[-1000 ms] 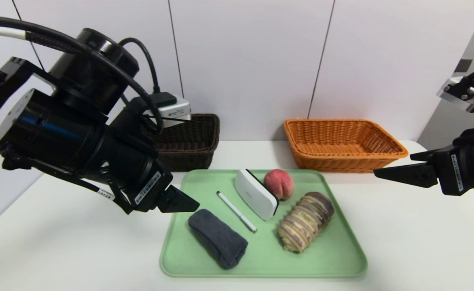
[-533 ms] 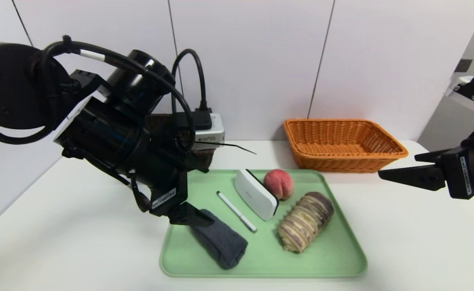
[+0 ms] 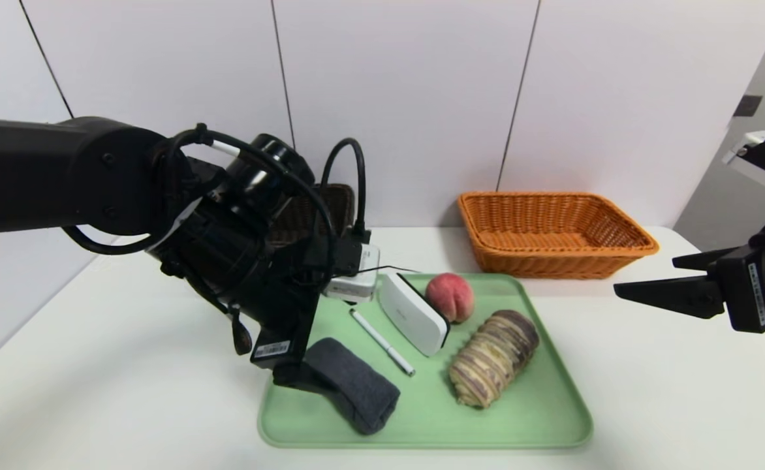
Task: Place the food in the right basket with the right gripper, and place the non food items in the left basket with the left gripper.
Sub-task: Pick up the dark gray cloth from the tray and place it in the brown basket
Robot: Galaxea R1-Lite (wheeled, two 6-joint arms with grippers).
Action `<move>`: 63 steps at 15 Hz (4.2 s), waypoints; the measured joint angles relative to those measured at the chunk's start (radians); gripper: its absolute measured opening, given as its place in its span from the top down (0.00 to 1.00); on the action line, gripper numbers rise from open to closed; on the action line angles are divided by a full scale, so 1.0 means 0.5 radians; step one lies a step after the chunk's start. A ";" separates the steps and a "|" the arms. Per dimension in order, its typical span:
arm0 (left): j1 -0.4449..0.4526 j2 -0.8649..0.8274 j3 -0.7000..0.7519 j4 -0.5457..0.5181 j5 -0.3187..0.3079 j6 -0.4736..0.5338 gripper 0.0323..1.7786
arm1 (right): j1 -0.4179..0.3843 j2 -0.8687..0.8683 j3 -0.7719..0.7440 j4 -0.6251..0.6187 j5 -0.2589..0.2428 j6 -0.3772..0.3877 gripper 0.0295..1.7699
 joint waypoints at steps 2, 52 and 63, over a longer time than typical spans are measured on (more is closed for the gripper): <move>-0.003 0.040 0.040 -0.004 0.008 0.012 0.05 | 0.000 -0.002 0.013 -0.004 0.000 0.035 0.04; 0.875 0.277 -0.609 -0.658 0.268 -1.049 0.86 | -0.001 -0.037 0.105 -0.015 -0.023 0.042 0.04; 1.068 0.698 -0.946 -0.398 0.289 -0.802 0.86 | 0.003 -0.044 0.127 -0.014 -0.025 0.046 0.04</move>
